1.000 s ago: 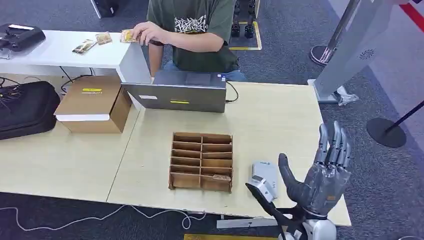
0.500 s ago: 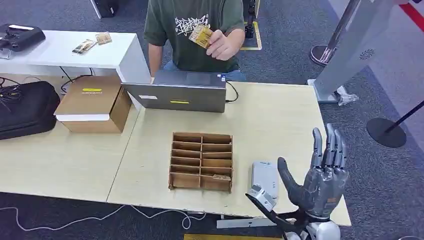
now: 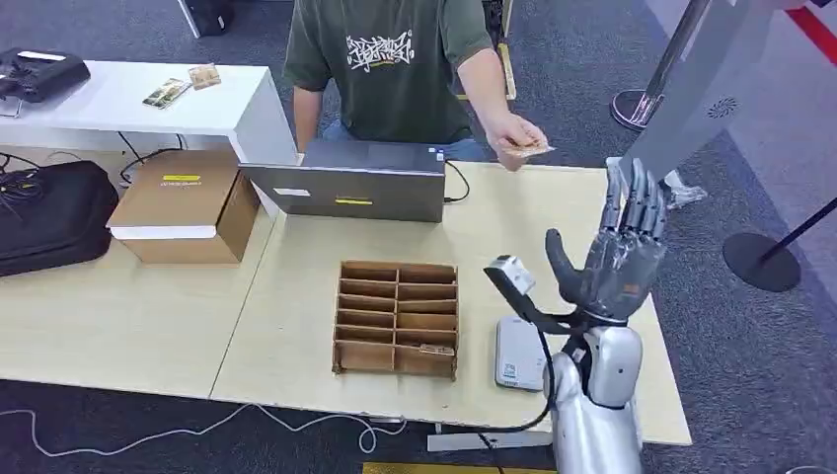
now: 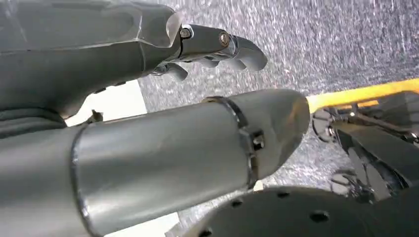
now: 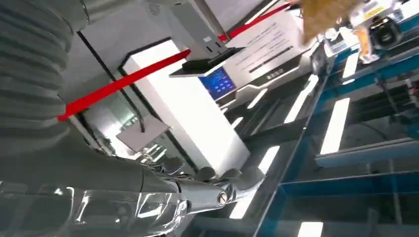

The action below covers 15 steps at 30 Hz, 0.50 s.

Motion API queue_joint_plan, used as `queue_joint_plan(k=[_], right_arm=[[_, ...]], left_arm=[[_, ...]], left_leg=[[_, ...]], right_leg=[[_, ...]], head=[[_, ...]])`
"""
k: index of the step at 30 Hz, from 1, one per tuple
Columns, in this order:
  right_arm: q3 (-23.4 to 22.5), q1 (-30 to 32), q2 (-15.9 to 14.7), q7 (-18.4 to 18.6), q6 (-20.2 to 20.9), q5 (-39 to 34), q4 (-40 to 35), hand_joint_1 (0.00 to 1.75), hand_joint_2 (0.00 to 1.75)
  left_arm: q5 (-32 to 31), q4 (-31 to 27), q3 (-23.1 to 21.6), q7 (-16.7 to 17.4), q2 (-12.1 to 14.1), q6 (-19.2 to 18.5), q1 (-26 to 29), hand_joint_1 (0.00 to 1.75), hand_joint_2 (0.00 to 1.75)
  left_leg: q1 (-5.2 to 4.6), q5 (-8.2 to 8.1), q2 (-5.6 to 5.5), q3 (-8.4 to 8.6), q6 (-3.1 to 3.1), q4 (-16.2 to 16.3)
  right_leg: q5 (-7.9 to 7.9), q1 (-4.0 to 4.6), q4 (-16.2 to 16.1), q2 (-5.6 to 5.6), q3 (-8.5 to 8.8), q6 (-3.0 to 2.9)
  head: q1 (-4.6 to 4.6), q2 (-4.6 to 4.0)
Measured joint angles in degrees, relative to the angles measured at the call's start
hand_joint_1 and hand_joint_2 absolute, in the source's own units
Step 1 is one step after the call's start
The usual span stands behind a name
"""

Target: Pass the card to the sensor for recognition and then transmit it.

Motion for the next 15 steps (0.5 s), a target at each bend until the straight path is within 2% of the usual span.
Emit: queue_joint_plan(k=[6, 9, 12, 15], right_arm=[[1.12, -7.21, -1.79, 6.56, 0.00, 2.21, 6.12, 0.00, 1.75], [6.15, -10.00, -4.43, 12.01, 0.00, 2.27, 8.40, 0.00, 1.75], [10.69, -12.10, -6.19, 14.18, 0.00, 2.27, 10.01, 0.00, 1.75], [14.06, -13.38, -7.13, 14.73, 0.00, 2.25, 10.99, 0.00, 1.75]], left_arm=[[-0.63, -0.42, 0.00, 0.39, 0.48, 0.18, -0.26, 0.00, 0.00], [-0.85, -0.46, 0.00, 0.39, 0.50, 0.22, -0.30, 0.00, 0.00], [-0.76, -0.48, 0.00, 0.39, 0.63, 0.13, -0.43, 0.00, 0.00], [-0.37, -0.48, 0.00, 0.39, 0.74, 0.04, -0.44, 0.00, 0.00]], left_leg=[[0.00, 0.00, 0.00, -0.03, 0.00, 0.00], [-0.01, 0.00, 0.00, -0.06, 0.00, 0.00], [-0.01, 0.00, -0.01, -0.05, 0.00, 0.00], [0.00, 0.00, -0.01, -0.05, 0.00, 0.00]], right_leg=[[0.00, 0.00, 0.03, 0.01, -0.01, 0.00], [0.00, 0.00, 0.02, 0.01, -0.03, 0.00], [0.00, 0.00, 0.01, 0.00, -0.03, 0.00], [0.00, 0.00, 0.02, 0.00, -0.03, 0.00]], head=[[-0.02, 0.02], [-0.02, 0.02], [0.00, 0.02], [-0.02, 0.02]])
